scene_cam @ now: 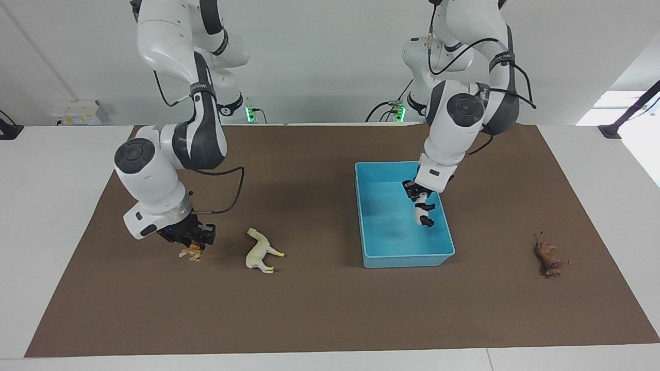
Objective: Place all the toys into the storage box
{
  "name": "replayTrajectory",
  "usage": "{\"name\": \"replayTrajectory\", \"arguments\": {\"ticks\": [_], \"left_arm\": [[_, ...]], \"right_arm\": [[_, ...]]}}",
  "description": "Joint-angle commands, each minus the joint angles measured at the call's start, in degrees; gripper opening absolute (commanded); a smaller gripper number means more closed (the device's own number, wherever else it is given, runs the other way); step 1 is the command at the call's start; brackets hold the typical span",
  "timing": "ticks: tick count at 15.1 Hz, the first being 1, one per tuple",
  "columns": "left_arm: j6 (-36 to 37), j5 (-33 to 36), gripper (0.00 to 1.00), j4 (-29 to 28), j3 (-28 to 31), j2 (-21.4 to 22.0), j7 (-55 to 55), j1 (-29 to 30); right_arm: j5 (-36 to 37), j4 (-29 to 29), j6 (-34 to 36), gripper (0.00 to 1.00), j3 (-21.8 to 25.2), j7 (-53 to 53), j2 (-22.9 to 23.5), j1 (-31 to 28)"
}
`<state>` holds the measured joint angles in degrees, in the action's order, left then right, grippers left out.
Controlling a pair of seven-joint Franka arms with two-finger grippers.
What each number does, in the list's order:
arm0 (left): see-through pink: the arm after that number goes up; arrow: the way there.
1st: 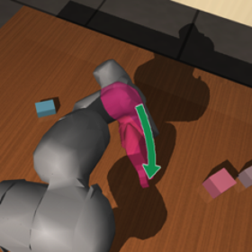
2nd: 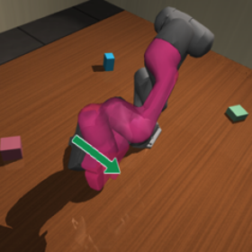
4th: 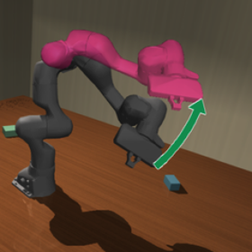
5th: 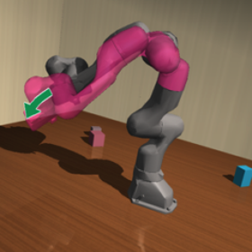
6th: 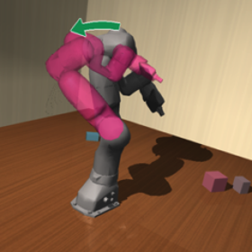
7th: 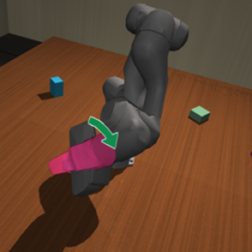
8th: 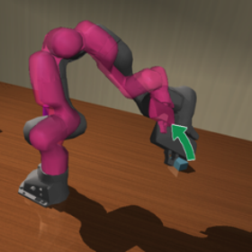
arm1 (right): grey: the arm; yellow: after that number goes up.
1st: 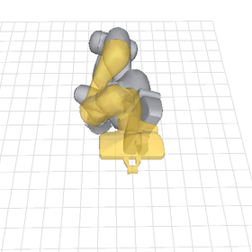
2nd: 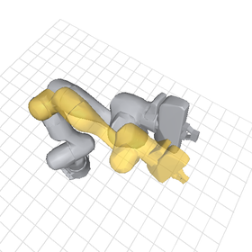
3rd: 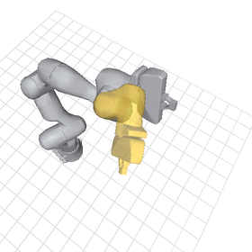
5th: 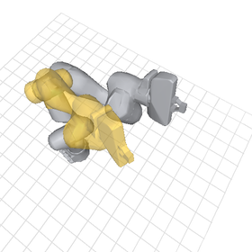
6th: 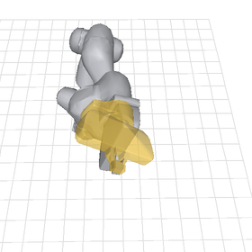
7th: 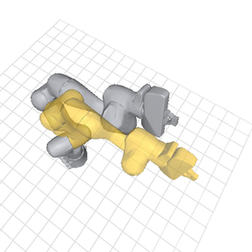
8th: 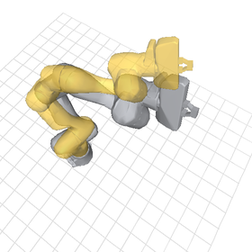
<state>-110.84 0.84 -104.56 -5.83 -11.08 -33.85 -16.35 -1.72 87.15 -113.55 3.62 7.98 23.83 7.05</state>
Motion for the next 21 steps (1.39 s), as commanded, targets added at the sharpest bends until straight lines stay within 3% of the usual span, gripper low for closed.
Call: {"name": "replayTrajectory", "arguments": {"ticks": [1, 4, 6, 8, 10, 12, 15, 18, 21], "left_arm": [[-1.75, 0.22, 1.00, -4.07, 1.26, 4.04, 0.45, 0.70], [-1.22, 3.79, 1.00, -2.50, 1.70, 5.98, 4.73, 6.30], [-3.40, 6.98, 1.00, -2.31, 1.78, 5.63, 10.97, 11.66], [-7.35, 8.12, 1.00, -2.40, 1.87, 5.20, 18.87, 17.55], [-16.99, 8.13, 1.00, -2.49, 1.87, 3.36, 28.18, 24.05], [-24.30, 8.48, 1.00, 0.48, 1.87, -1.02, 32.34, 28.37], [-29.86, 11.72, 1.00, 7.87, 1.87, -9.99, 33.76, 30.93], [-36.42, 16.29, 1.00, 7.89, 1.96, -14.92, 33.76, 32.68], [-39.44, 16.48, 1.00, 6.31, 1.96, -17.39, 33.59, 34.01]], "right_arm": [[0.93, -6.44, 9.10, 0.00, -0.01, 1.07, -1.24, 2.35], [1.01, -11.37, 16.32, 0.00, -0.27, 8.94, -2.21, 7.52], [1.28, -12.44, 16.70, 0.00, -0.36, 19.04, -2.21, 14.62], [0.75, -12.44, 15.81, 0.00, -0.36, 26.71, -2.21, 20.79], [0.66, -12.79, 15.11, 0.00, -0.01, 32.68, -1.08, 27.90], [0.75, -16.03, 11.26, 0.00, -0.01, 39.89, 3.82, 33.18], [1.36, -30.51, 9.84, 0.00, 0.25, 45.54, 18.23, 38.29], [1.45, -30.99, 4.06, 0.00, 0.16, 45.64, 21.77, 40.41], [1.02, -28.62, -0.80, 0.00, -0.10, 45.90, 23.10, 41.91]]}}
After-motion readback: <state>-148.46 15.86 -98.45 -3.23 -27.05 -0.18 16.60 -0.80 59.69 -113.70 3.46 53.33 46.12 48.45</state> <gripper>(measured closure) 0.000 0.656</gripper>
